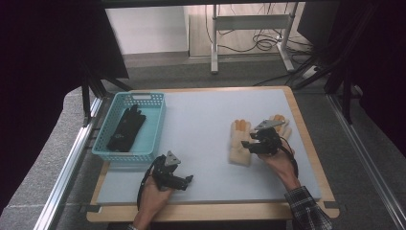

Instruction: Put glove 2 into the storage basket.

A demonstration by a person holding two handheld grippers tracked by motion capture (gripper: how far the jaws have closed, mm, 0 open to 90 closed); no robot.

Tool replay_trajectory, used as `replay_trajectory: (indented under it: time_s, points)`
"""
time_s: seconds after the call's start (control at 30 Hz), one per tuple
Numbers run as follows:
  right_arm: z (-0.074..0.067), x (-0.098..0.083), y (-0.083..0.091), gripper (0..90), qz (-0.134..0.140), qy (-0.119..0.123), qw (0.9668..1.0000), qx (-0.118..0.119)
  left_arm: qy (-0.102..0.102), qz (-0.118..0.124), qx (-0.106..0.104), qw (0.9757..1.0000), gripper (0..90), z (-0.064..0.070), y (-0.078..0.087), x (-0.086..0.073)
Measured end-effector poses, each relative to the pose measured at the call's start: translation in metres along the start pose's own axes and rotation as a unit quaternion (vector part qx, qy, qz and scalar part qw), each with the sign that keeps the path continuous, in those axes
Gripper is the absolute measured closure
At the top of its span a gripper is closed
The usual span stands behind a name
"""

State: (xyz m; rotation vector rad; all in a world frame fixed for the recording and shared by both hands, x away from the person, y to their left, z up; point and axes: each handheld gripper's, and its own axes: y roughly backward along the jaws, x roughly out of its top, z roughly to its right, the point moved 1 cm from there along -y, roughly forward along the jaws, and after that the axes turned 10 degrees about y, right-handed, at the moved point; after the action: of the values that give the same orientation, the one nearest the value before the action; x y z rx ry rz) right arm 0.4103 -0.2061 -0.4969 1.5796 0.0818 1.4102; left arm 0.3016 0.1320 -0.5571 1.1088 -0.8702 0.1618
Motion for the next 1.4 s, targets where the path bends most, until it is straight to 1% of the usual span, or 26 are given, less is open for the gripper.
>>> replay_trajectory:
  time_s: [0.07,0.17,0.2,0.3,0.33,0.37,0.4,0.43,0.5,0.6,0.7,0.77,0.8,0.87,0.9,0.93,0.97,1.0,1.03,1.13,1.17,1.2,1.23,1.27,1.33,1.4]
  points:
    - [0.000,0.003,-0.008,32.8,-0.001,0.010,0.9999,0.001,0.000,0.000,0.000,1.0000,2.2,0.000,0.000,0.000]
    - [-0.001,0.006,-0.019,26.4,-0.004,0.019,0.9998,0.006,0.000,0.000,0.000,1.0000,2.2,0.000,0.000,0.000]
    - [-0.002,0.008,-0.028,23.8,-0.009,0.025,0.9996,0.008,0.000,0.000,0.000,1.0000,2.2,0.000,0.000,0.000]
    - [-0.004,0.008,-0.045,23.3,-0.032,0.038,0.9987,0.009,0.000,0.000,0.000,1.0000,2.2,0.000,0.000,0.000]
    - [-0.005,0.008,-0.049,25.7,-0.038,0.040,0.9985,0.009,0.000,0.000,0.000,1.0000,2.2,0.000,0.000,0.000]
    - [-0.005,0.008,-0.049,25.7,-0.038,0.040,0.9985,0.009,0.000,0.001,0.000,1.0000,2.2,0.000,0.000,0.000]
    - [-0.005,0.007,-0.052,31.4,-0.039,0.035,0.9986,0.011,0.000,0.000,0.000,1.0000,2.2,0.000,0.000,0.000]
    - [-0.005,0.007,-0.053,42.2,-0.036,0.020,0.9990,0.020,0.000,0.001,0.000,1.0000,2.2,0.000,0.000,0.000]
    - [-0.007,0.007,-0.052,47.4,-0.039,0.018,0.9989,0.017,0.000,0.000,0.000,1.0000,2.2,0.000,0.000,0.000]
    - [-0.010,0.007,-0.049,50.8,-0.043,0.017,0.9988,0.014,0.000,0.000,0.000,1.0000,2.2,0.000,0.000,0.000]
    - [-0.014,0.008,-0.044,51.6,-0.040,0.022,0.9990,0.000,0.000,0.000,0.000,1.0000,2.2,0.000,0.000,0.000]
    - [-0.015,0.009,-0.041,51.6,-0.035,0.021,0.9992,0.000,0.000,0.000,0.000,1.0000,2.2,0.000,0.000,0.000]
    - [-0.020,0.013,-0.032,51.5,-0.020,0.015,0.9996,0.008,-0.001,0.000,0.000,1.0000,2.2,0.000,0.000,0.000]
    - [-0.023,0.015,-0.028,51.4,-0.016,0.016,0.9997,0.011,-0.001,0.000,0.000,1.0000,2.2,0.000,0.000,0.000]
    - [-0.034,0.019,-0.018,51.2,-0.002,0.014,0.9996,0.023,-0.001,0.000,0.000,1.0000,2.2,0.000,0.000,0.000]
    - [-0.034,0.019,-0.018,51.2,-0.002,0.014,0.9996,0.023,-0.001,0.000,0.000,1.0000,2.2,0.000,0.000,0.000]
    - [-0.040,0.021,-0.014,51.1,0.006,0.016,0.9994,0.029,-0.001,0.000,0.000,1.0000,2.2,0.000,0.000,0.000]
    - [-0.056,0.024,-0.008,50.5,0.016,0.022,0.9986,0.045,-0.002,0.000,0.001,1.0000,2.2,0.000,0.000,0.000]
    - [-0.064,0.024,-0.007,50.1,0.020,0.026,0.9981,0.052,-0.002,0.000,0.001,1.0000,2.2,0.000,0.000,0.000]
    - [-0.082,0.021,-0.014,46.3,0.011,0.039,0.9965,0.073,-0.002,0.000,0.000,1.0000,2.2,0.000,0.000,0.000]
    - [-0.082,0.021,-0.014,46.3,0.011,0.039,0.9965,0.073,-0.002,0.000,0.000,1.0000,2.2,0.000,0.000,0.000]
    - [-0.090,0.018,-0.020,41.0,0.001,0.044,0.9950,0.090,-0.001,0.000,0.000,1.0000,2.2,0.000,0.000,0.000]
    - [-0.090,0.018,-0.020,41.0,0.001,0.044,0.9950,0.090,-0.001,0.000,0.000,1.0000,2.2,0.000,0.000,0.000]
    - [-0.092,0.016,-0.024,38.2,-0.005,0.047,0.9942,0.097,-0.002,0.000,0.000,1.0000,2.2,0.000,0.000,0.000]
    - [-0.092,0.015,-0.024,37.9,-0.004,0.044,0.9943,0.097,-0.001,0.000,0.000,1.0000,2.2,0.000,0.000,0.000]
    - [-0.089,0.015,-0.022,36.1,0.004,0.039,0.9945,0.097,-0.001,0.000,0.000,1.0000,2.2,0.000,0.000,0.000]
